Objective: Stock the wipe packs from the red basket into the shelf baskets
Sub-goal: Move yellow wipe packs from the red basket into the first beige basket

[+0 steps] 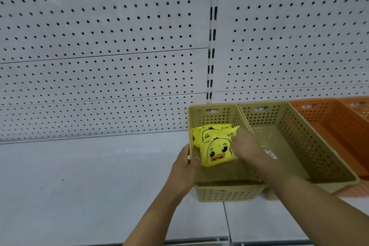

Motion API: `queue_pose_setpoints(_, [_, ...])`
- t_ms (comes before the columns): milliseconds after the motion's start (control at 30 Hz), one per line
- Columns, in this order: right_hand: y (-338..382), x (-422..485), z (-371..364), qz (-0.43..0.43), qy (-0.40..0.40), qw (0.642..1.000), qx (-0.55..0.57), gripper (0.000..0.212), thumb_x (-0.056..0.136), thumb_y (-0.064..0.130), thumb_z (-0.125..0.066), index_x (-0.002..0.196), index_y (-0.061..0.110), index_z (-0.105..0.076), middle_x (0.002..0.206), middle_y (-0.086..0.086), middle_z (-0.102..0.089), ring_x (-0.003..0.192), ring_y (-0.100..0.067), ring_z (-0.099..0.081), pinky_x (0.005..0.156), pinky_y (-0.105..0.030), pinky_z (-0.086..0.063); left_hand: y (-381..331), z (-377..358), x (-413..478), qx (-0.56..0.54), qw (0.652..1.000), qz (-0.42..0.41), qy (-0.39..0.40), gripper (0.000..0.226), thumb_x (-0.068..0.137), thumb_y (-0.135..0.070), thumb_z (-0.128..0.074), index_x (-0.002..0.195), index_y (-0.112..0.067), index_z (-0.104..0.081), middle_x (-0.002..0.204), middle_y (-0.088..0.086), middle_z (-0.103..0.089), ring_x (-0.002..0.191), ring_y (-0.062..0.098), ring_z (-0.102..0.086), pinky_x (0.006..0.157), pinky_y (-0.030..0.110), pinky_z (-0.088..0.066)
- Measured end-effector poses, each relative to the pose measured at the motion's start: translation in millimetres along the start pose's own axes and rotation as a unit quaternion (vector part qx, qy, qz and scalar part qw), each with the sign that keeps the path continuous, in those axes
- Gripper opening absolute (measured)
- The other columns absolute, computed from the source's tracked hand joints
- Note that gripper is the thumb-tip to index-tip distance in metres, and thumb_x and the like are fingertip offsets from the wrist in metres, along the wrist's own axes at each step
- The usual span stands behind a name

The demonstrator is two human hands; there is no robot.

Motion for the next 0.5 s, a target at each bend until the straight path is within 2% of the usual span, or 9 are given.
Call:
queue_pose_setpoints(67, [-0.6,3.1,-7.7,-0.043,0.038,0.998,0.036,0.017,0.098,0.005,-0.040,0.112,-0.004,-0.043,0.089,-0.010,-0.053,0.073,-0.021,-0.053,0.059,-0.027,-0.047,-0.2,-0.4,0.1,0.011,1.000,-0.001,-0.002,0.034,0.103,-0.023,-0.039,0.134,-0.037,-0.044,0.128,-0.012,-0.059,0.110,0.004,-0.059,0.076,0.016,-0.051])
queue_pose_setpoints(100, [-2.4,7.2,-12.1,-0.055,0.044,0.997,0.035,0.024,0.098,0.004,-0.040,0.119,-0.006,-0.043,0.088,-0.010,-0.052,0.072,-0.021,-0.053,0.058,-0.027,-0.047,-0.2,-0.3,-0.1,0.012,1.000,-0.001,-0.001,0.035,0.103,-0.023,-0.038,0.135,-0.036,-0.043,0.128,-0.012,-0.060,0.110,0.004,-0.059,0.079,0.019,-0.052])
queue_pose_setpoints(167, [-8.1,15.9,-21.0,-0.051,0.039,0.998,-0.010,0.044,0.096,0.004,-0.042,0.137,-0.007,-0.031,0.096,-0.013,-0.055,0.083,-0.024,-0.056,0.068,-0.031,-0.048,-0.3,-0.5,-0.7,0.013,1.000,-0.001,0.002,0.036,0.103,-0.022,-0.037,0.137,-0.036,-0.042,0.128,-0.012,-0.060,0.111,0.006,-0.059,0.088,0.027,-0.053])
queue_pose_setpoints(233, [-12.2,16.3,-27.0,-0.008,0.031,0.997,-0.065,0.062,0.093,0.003,-0.048,0.145,-0.004,-0.014,0.123,-0.021,-0.051,0.106,-0.031,-0.057,0.083,-0.036,-0.049,1.0,-0.5,-1.3,0.012,1.000,-0.002,0.001,0.037,0.103,-0.021,-0.037,0.136,-0.036,-0.043,0.125,-0.014,-0.062,0.110,0.006,-0.061,0.093,0.032,-0.053])
queue_pose_setpoints(300, [-11.7,9.4,-28.1,0.091,-0.008,0.985,-0.149,0.082,0.088,0.002,-0.057,0.149,0.008,-0.002,0.149,-0.023,-0.024,0.132,-0.037,-0.037,0.099,-0.039,-0.042,1.8,-0.6,-1.8,0.005,1.000,-0.004,-0.003,0.036,0.102,-0.020,-0.038,0.134,-0.038,-0.044,0.121,-0.016,-0.064,0.108,0.004,-0.062,0.094,0.032,-0.053])
queue_pose_setpoints(367, [-11.7,1.1,-33.7,0.177,-0.012,0.948,-0.265,0.085,0.088,0.008,-0.060,0.151,0.020,-0.005,0.158,-0.013,-0.003,0.144,-0.036,-0.008,0.110,-0.046,-0.032,2.6,-1.1,-1.3,0.004,1.000,-0.009,-0.009,0.037,0.102,-0.019,-0.038,0.133,-0.038,-0.045,0.119,-0.016,-0.064,0.107,0.003,-0.062,0.093,0.032,-0.053])
queue_pose_setpoints(433, [-19.8,-1.4,-48.1,0.180,0.103,0.928,-0.309,0.075,0.092,0.014,-0.055,0.151,0.029,-0.010,0.160,-0.003,0.008,0.146,-0.035,0.006,0.114,-0.051,-0.022,4.6,-1.8,0.0,0.005,1.000,-0.008,-0.013,0.038,0.101,-0.018,-0.038,0.133,-0.038,-0.046,0.119,-0.015,-0.064,0.106,0.003,-0.062,0.092,0.032,-0.054])
queue_pose_setpoints(500, [-29.6,1.5,-60.0,0.145,0.226,0.909,-0.319,0.076,0.095,0.011,-0.048,0.151,0.037,-0.003,0.160,0.002,0.014,0.146,-0.034,0.008,0.117,-0.053,-0.014,5.4,-2.4,0.2,0.013,1.000,-0.009,-0.009,0.038,0.101,-0.019,-0.038,0.133,-0.039,-0.045,0.122,-0.014,-0.063,0.107,0.004,-0.061,0.092,0.032,-0.053])
Point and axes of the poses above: each hand's wrist, its own x-axis towards the middle knuckle, its own z-axis out of the back of the hand, y = z × x, the point moved 3 cm from there along x, towards the middle knuckle
